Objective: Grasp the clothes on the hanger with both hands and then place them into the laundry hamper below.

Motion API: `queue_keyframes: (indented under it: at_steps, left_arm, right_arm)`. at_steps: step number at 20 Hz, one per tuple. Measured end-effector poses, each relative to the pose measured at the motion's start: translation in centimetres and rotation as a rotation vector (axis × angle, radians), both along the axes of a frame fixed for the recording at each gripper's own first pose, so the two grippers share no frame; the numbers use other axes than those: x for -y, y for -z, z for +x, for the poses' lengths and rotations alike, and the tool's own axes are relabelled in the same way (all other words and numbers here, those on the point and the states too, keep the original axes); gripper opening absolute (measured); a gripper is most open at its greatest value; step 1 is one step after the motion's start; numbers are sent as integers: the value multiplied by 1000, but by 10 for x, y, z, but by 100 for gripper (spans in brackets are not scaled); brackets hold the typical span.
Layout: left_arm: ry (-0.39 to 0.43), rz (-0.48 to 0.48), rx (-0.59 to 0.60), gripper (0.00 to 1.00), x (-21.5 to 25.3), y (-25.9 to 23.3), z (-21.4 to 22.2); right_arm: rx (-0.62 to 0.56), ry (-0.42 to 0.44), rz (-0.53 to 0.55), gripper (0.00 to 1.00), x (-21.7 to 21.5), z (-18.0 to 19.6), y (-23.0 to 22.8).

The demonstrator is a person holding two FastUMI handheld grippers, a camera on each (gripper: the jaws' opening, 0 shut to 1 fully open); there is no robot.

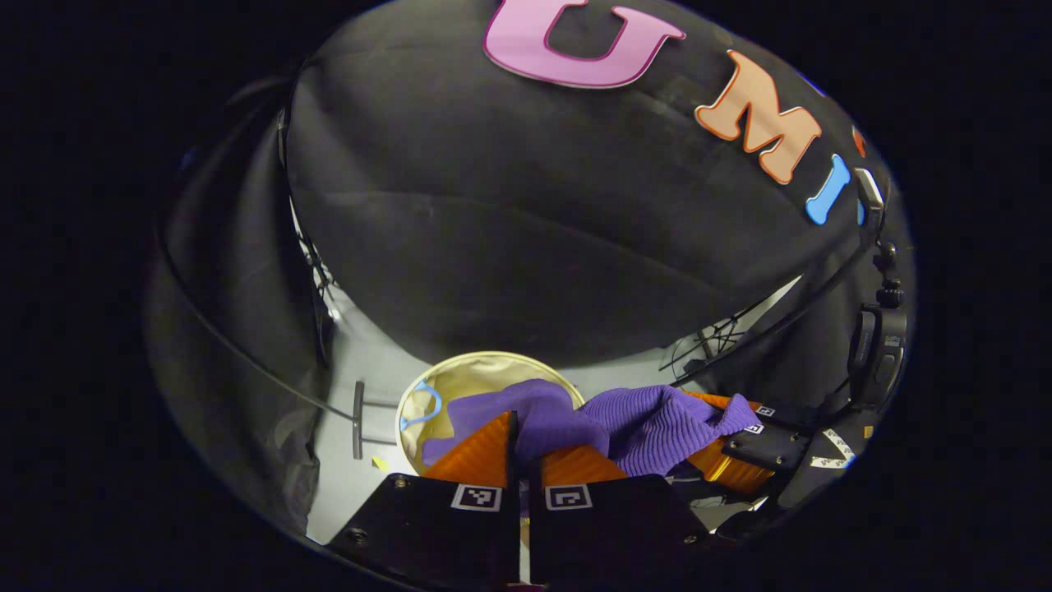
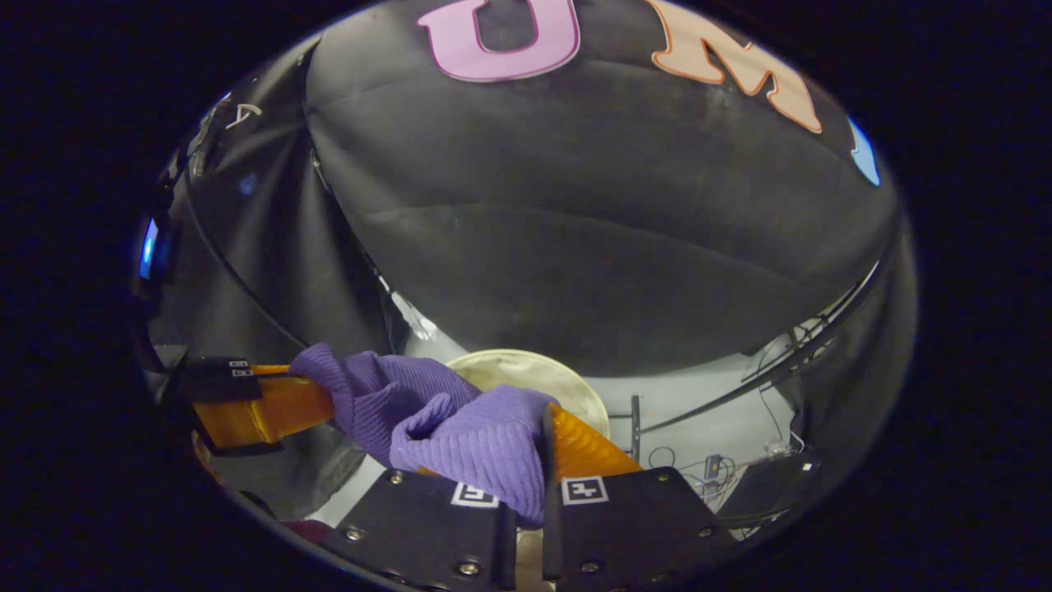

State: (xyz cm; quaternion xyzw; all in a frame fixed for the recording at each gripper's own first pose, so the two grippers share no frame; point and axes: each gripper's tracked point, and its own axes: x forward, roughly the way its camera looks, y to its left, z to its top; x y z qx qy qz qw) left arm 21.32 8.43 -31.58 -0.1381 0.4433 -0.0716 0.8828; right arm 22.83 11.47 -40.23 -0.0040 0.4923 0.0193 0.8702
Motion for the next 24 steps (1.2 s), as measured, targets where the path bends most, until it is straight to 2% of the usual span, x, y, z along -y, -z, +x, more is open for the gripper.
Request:
queue_keyframes:
  at_steps: [3,11,12,13,14,15,16,18,20,21,22,24]
  left_arm:
    - [-7,-12,-80,6,-3,18,-12]
    - [-40,1,-222,6,-6,44,-31]
    - [-45,0,-237,3,-7,46,-33]
    - [-50,-2,-249,10,-4,46,-36]
    - [-53,0,-259,5,-4,47,-38]
    - [-54,0,-271,2,-2,47,-40]
    - [-55,-2,-285,10,-1,47,-44]
    - [-62,-16,-287,16,-1,50,-45]
    - [-58,-15,-278,18,-5,49,-42]
    - [-54,-8,-276,13,-3,50,-42]
    - [-53,-2,-274,23,-4,51,-41]
    - [-50,3,-269,23,-1,52,-41]
  right_arm:
    - [-75,-7,-8,17,-5,-11,13]
    - [-222,-26,-12,17,-10,-35,43]
    - [-238,-33,-11,18,-9,-40,43]
    - [-252,-35,-6,18,-10,-42,43]
    - [-264,-34,1,24,-12,-44,46]
    - [-271,-28,9,24,-13,-46,47]
    - [-276,-23,10,19,-15,-46,46]
    - [-272,-16,14,19,-16,-46,48]
    - [-268,-11,15,19,-17,-45,48]
    - [-266,-9,14,19,-17,-45,48]
    - [-263,-7,13,19,-19,-43,49]
    - [-256,-1,14,19,-19,-42,48]
